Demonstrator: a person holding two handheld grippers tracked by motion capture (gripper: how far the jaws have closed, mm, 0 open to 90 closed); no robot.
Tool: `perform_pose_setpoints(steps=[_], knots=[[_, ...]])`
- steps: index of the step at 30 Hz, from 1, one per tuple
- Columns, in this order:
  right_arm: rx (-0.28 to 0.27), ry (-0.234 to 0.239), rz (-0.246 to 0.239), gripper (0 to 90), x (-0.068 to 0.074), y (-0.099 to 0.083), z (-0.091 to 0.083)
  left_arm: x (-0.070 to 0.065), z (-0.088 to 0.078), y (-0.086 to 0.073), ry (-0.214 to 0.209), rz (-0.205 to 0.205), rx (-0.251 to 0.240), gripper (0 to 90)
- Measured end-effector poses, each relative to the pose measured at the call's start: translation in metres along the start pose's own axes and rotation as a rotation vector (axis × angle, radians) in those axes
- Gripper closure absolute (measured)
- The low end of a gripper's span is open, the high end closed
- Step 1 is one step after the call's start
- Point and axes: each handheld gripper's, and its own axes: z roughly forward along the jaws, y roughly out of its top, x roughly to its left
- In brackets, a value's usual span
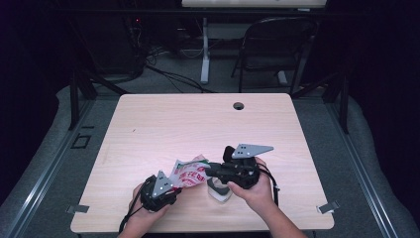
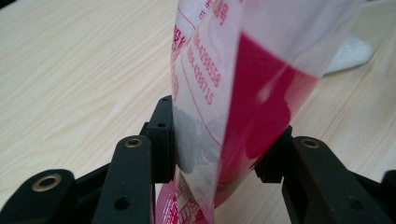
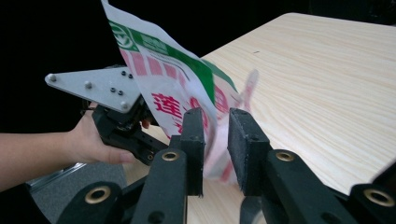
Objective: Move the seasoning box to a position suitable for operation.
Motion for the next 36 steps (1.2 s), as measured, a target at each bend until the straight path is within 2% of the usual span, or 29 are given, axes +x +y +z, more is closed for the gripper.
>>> perform_pose_setpoints(steps=[8, 15, 18, 22, 25, 28, 31, 32, 36], knots=[[-0.049, -0.026, 0.028, 73.7, -0.010, -0.005, -0.021, -0.002, 0.000, 0.005, 0.052, 0.032, -0.006, 59.2], [-0.070, -0.065, 0.052, 73.5, -0.020, -0.005, -0.029, -0.005, -0.001, 0.007, 0.094, 0.076, -0.006, 59.5], [-0.075, -0.084, 0.066, 72.7, -0.022, -0.001, -0.027, -0.008, -0.003, 0.008, 0.125, 0.108, -0.012, 59.6], [-0.049, -0.089, 0.066, 70.0, -0.021, 0.006, -0.021, -0.012, -0.003, 0.009, 0.160, 0.145, -0.013, 59.6], [-0.023, -0.101, 0.044, 69.6, -0.017, 0.011, -0.016, -0.013, -0.004, 0.008, 0.165, 0.167, -0.002, 59.7], [-0.028, -0.129, 0.038, 69.7, -0.016, 0.012, -0.014, -0.013, -0.004, 0.008, 0.173, 0.176, -0.008, 59.7], [-0.046, -0.129, 0.062, 69.3, -0.018, 0.014, -0.016, -0.014, -0.005, 0.009, 0.193, 0.195, -0.007, 59.7], [-0.045, -0.114, 0.068, 68.2, -0.018, 0.015, -0.016, -0.015, -0.006, 0.009, 0.199, 0.201, -0.005, 59.7], [-0.040, -0.084, 0.053, 67.1, -0.012, 0.015, -0.017, -0.017, -0.006, 0.009, 0.231, 0.226, -0.008, 59.8]])
